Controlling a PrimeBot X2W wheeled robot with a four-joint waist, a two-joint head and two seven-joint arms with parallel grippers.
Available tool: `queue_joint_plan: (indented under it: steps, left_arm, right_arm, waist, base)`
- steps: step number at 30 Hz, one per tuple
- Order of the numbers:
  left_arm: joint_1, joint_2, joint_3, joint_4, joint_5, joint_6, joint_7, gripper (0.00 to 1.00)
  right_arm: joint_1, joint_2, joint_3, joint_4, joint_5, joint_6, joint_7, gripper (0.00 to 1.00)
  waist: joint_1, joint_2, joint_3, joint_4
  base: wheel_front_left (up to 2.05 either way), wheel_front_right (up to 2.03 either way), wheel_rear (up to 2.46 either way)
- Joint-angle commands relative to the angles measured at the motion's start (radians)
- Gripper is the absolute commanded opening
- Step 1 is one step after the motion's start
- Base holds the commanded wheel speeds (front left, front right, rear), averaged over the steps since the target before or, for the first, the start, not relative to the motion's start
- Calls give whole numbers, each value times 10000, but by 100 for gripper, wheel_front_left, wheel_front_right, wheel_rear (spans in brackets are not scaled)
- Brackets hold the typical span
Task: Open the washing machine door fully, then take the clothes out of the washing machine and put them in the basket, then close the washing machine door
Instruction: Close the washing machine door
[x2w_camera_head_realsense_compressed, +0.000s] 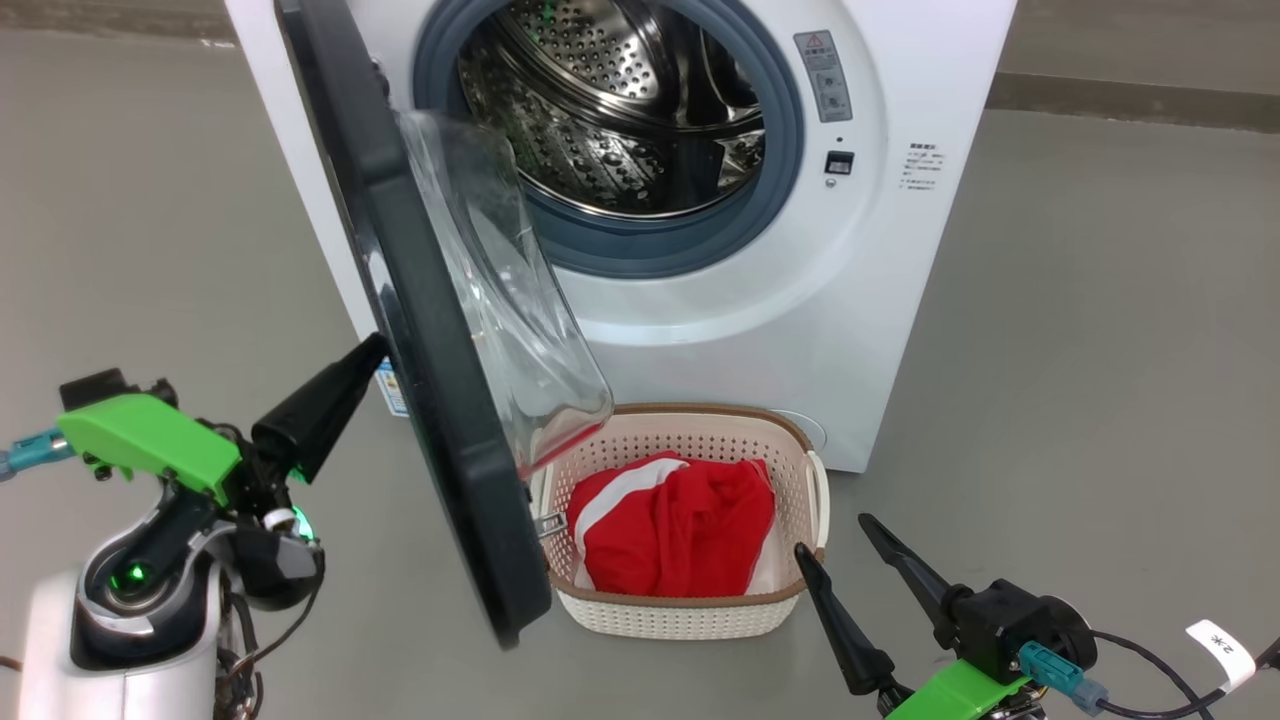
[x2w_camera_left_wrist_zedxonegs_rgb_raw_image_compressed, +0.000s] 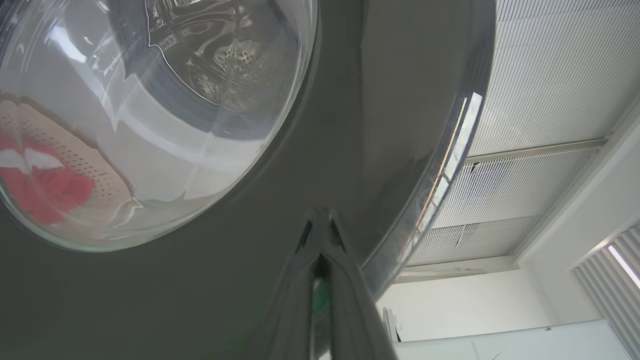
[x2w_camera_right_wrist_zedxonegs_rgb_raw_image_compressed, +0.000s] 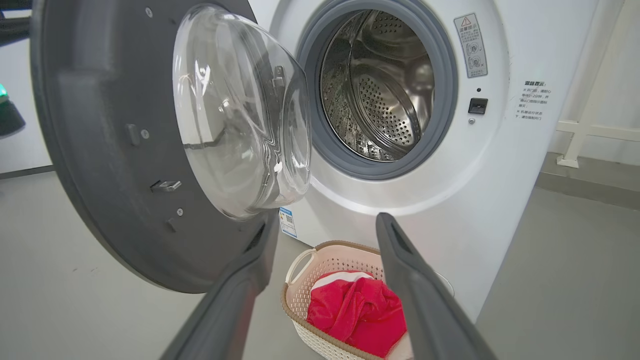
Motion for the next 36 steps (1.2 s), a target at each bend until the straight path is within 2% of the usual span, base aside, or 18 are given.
queue_joint_plan:
  steps: [1, 16, 17, 18, 19, 20, 21, 24, 29, 30, 31, 32, 34, 36]
  left_arm:
    - [-32, 176, 102, -348, -185, -9, -16, 0]
    - [15, 176, -77, -298, -639, -303, -443, 0]
    - [24, 176, -34, -315, -704, -361, -507, 5]
    - [41, 176, 19, -345, -747, -444, -572, 16]
    - [69, 176, 89, -380, -733, -542, -677, 42]
    - [105, 177, 147, -405, -697, -620, -784, 97]
    - [148, 194, 179, -447, -642, -727, -865, 100]
    - [325, 327, 298, -627, -290, -1168, -1291, 100]
    - [858, 628, 298, -886, 720, -2306, -2165, 100]
    - [858, 628, 298, -886, 720, -2306, -2165, 100]
    - [1078, 808, 214, -1071, 1477, -2846, -2790, 100]
    - [1078, 808, 214, -1071, 1477, -2846, -2790, 100]
    - [1336, 1118, -120, -1358, 2644, -3181, -3543, 100]
    - [1589, 1341, -548, -1665, 3796, -3314, -4449, 100]
  right_arm:
    - [-311, -3, 210, -267, -75, 63, -91, 100]
    - [-367, -22, 129, -260, -88, 63, -91, 100]
    - [-364, -20, 124, -255, -88, 63, -91, 100]
    - [-360, -18, 121, -248, -87, 63, -91, 100]
    - [-356, -16, 117, -239, -83, 63, -91, 100]
    - [-353, -14, 114, -236, -77, 63, -91, 100]
    - [-353, -11, 104, -235, -66, 63, -91, 100]
    - [-344, -5, 71, -241, -57, 63, -91, 100]
    - [-243, 7, 33, -256, -49, 63, -91, 100]
    - [-243, 7, 33, -256, -49, 63, -91, 100]
    - [-211, 12, 47, -262, -37, 63, -91, 100]
    - [-211, 12, 47, -262, -37, 63, -91, 100]
    - [-205, 16, 44, -268, -24, 63, -91, 100]
    - [-195, 19, 24, -279, -18, 63, -91, 100]
  waist:
    - [0, -1, 46, -80]
    - [0, -1, 201, -332]
    - [0, -1, 199, -331]
    - [0, -1, 195, -331]
    - [0, -1, 189, -330]
    - [0, -1, 185, -331]
    - [0, -1, 181, -331]
    - [0, -1, 160, -325]
    - [0, -1, 75, -284]
    - [0, -1, 75, -284]
    - [0, -1, 53, -272]
    - [0, -1, 53, -272]
    - [0, -1, 56, -254]
    - [0, -1, 54, -234]
  base:
    - [0, 0, 0]
    - [0, 0, 0]
    - [0, 0, 0]
    - [0, 0, 0]
    - [0, 0, 0]
    - [0, 0, 0]
    - [0, 0, 0]
    - [0, 0, 0]
    - [0, 0, 0]
    - [0, 0, 0]
    - [0, 0, 0]
    - [0, 0, 0]
    - [0, 0, 0]
    - [0, 0, 0]
